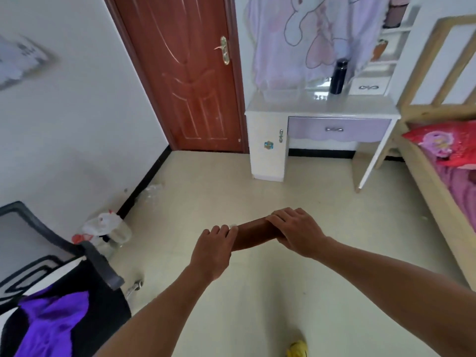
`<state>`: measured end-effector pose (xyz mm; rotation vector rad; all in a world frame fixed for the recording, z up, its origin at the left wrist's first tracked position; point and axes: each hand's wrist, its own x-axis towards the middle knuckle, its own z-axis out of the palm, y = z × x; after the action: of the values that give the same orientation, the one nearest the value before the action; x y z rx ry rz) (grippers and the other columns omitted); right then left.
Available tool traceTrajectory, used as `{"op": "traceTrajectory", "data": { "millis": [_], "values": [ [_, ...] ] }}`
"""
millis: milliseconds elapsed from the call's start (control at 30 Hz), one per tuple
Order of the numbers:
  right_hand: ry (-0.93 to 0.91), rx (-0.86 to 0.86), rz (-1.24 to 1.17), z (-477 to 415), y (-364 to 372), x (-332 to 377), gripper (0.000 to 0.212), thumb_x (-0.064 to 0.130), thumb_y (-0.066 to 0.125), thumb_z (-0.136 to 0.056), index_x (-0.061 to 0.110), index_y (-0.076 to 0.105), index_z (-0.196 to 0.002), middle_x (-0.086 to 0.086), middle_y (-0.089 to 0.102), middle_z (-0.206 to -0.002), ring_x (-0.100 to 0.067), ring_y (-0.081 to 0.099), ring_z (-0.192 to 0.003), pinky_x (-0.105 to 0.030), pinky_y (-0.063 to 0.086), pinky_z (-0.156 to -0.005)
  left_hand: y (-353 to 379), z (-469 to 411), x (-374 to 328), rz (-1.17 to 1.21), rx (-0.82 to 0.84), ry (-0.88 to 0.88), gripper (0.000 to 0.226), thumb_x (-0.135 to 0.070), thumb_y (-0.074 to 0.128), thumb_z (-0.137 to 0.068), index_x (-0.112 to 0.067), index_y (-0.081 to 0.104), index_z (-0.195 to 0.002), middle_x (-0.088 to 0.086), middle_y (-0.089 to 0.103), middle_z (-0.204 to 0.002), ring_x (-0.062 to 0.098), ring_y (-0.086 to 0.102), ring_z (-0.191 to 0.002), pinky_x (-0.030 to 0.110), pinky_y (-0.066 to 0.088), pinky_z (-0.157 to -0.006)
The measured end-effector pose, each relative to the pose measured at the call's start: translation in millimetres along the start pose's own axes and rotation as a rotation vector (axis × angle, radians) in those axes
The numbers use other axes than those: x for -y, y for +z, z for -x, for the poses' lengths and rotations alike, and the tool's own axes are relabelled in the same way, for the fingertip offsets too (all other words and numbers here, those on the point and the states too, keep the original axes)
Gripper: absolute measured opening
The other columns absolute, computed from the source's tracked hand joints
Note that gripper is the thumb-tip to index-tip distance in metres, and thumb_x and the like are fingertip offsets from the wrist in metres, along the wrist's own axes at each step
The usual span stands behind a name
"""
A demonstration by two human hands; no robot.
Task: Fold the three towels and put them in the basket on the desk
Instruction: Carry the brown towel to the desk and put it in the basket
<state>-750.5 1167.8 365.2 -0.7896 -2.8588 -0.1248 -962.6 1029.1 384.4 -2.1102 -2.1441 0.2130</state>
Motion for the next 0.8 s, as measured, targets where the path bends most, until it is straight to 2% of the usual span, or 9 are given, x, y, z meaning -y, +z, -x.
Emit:
{"op": "traceTrajectory", "data": {
  "millis": [233, 500, 600, 700, 800],
  "values": [
    [0.068, -0.021, 0.022, -87.3, -5.2, -132.4, 0.045, 0.031, 0.074, -0.073, 0.021, 0.058, -0.115, -0.001, 0.068, -0.107, -0.022, 0.065, -0.089, -0.035, 0.054, -0.073, -16.8, -167.0, 11.4, 0.053, -0.037, 0.048, 0.06, -0.019, 0.08, -0.054, -0.016, 0.064, -0.111, -0.001, 0.066, -0.083, 0.02, 0.061, -0.067, 0.03, 0.048, -0.056],
    [0.165, -0.001, 0.039, -185.3, 25.4, -261.5, 0.045, 0.033, 0.074, -0.071, 0.024, 0.059, -0.113, 0.004, 0.07, -0.105, -0.019, 0.066, -0.089, -0.033, 0.053, -0.074, -8.7, -351.6, 40.5, 0.069, -0.035, 0.145, 0.058, -0.022, 0.081, -0.056, -0.017, 0.063, -0.111, -0.001, 0.066, -0.081, 0.019, 0.06, -0.064, 0.03, 0.047, -0.054],
    [0.19, -0.011, 0.062, -241.5, 39.0, -320.2, 0.046, 0.034, 0.073, -0.069, 0.024, 0.059, -0.111, 0.005, 0.07, -0.103, -0.019, 0.066, -0.087, -0.034, 0.054, -0.073, -0.8, -434.0, 59.5, 0.116, -0.039, 0.16, 0.054, -0.022, 0.071, -0.074, -0.017, 0.055, -0.125, 0.002, 0.067, -0.098, 0.021, 0.062, -0.08, 0.031, 0.049, -0.067],
    [0.23, -0.01, 0.07, -304.9, 45.4, -378.3, 0.045, 0.034, 0.07, -0.066, 0.024, 0.059, -0.109, 0.005, 0.07, -0.1, -0.02, 0.066, -0.085, -0.034, 0.053, -0.07, -2.7, -520.1, 84.5, 0.141, -0.051, 0.193, 0.053, -0.021, 0.053, -0.089, -0.017, 0.039, -0.139, 0.003, 0.06, -0.118, 0.023, 0.057, -0.101, 0.032, 0.044, -0.084],
    [0.265, -0.036, 0.064, -353.5, 42.1, -416.8, 0.043, 0.033, 0.066, -0.065, 0.023, 0.06, -0.106, 0.004, 0.069, -0.097, -0.021, 0.066, -0.084, -0.032, 0.052, -0.069, -11.1, -590.1, 108.2, 0.118, -0.104, 0.214, 0.053, -0.02, 0.052, -0.09, -0.017, 0.037, -0.14, 0.004, 0.058, -0.12, 0.023, 0.056, -0.102, 0.033, 0.044, -0.085]
  ]
}}
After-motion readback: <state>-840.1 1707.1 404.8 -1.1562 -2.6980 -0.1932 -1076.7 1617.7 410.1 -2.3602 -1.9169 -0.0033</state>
